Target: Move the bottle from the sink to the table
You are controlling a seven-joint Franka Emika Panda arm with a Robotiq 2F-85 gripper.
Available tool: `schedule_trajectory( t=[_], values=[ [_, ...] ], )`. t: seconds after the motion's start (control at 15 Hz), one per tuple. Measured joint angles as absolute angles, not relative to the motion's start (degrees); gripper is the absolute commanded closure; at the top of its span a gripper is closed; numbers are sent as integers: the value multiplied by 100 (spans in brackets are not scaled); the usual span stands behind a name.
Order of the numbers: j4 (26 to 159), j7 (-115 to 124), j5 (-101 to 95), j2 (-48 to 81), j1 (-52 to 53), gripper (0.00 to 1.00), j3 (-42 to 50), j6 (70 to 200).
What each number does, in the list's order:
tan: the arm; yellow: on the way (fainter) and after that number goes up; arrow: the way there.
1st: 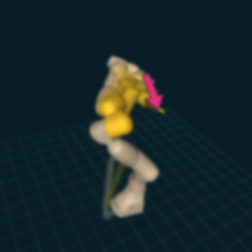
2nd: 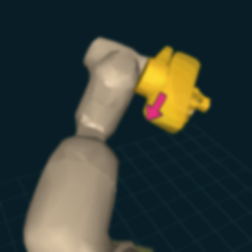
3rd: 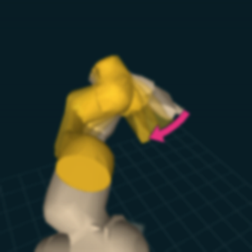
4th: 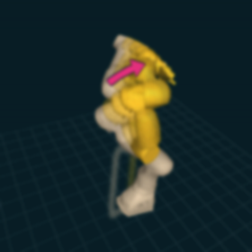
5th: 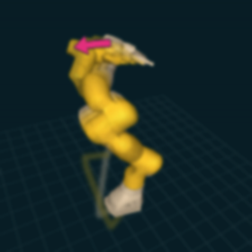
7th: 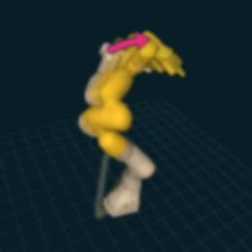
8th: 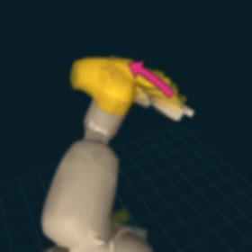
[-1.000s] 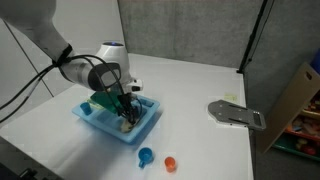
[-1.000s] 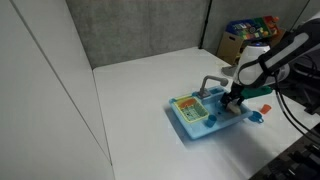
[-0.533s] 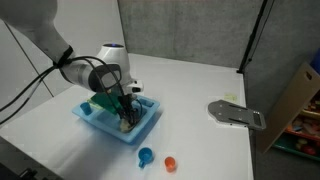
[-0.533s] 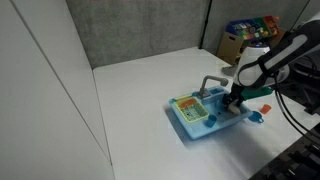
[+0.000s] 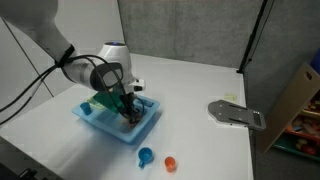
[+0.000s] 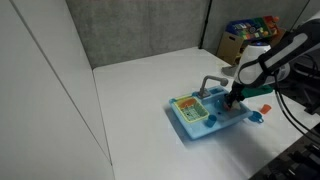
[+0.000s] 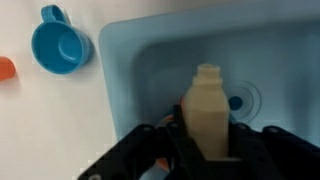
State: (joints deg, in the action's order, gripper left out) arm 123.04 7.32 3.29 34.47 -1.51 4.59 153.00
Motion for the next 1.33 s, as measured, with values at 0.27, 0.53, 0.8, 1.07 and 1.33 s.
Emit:
schedule_trajectory(
  t=[0.27, 0.53, 0.8, 1.07, 1.33],
  values=[
    [12289, 745, 330, 3315, -158, 90, 469, 15299],
    [12288, 772, 343, 3089, -182, 90, 475, 15275],
    [12241, 864, 359, 2913, -278, 90, 522, 15112],
    [12019, 997, 392, 2888, -391, 90, 627, 14824],
    [11694, 1240, 429, 2931, -494, 90, 745, 14455]
  ],
)
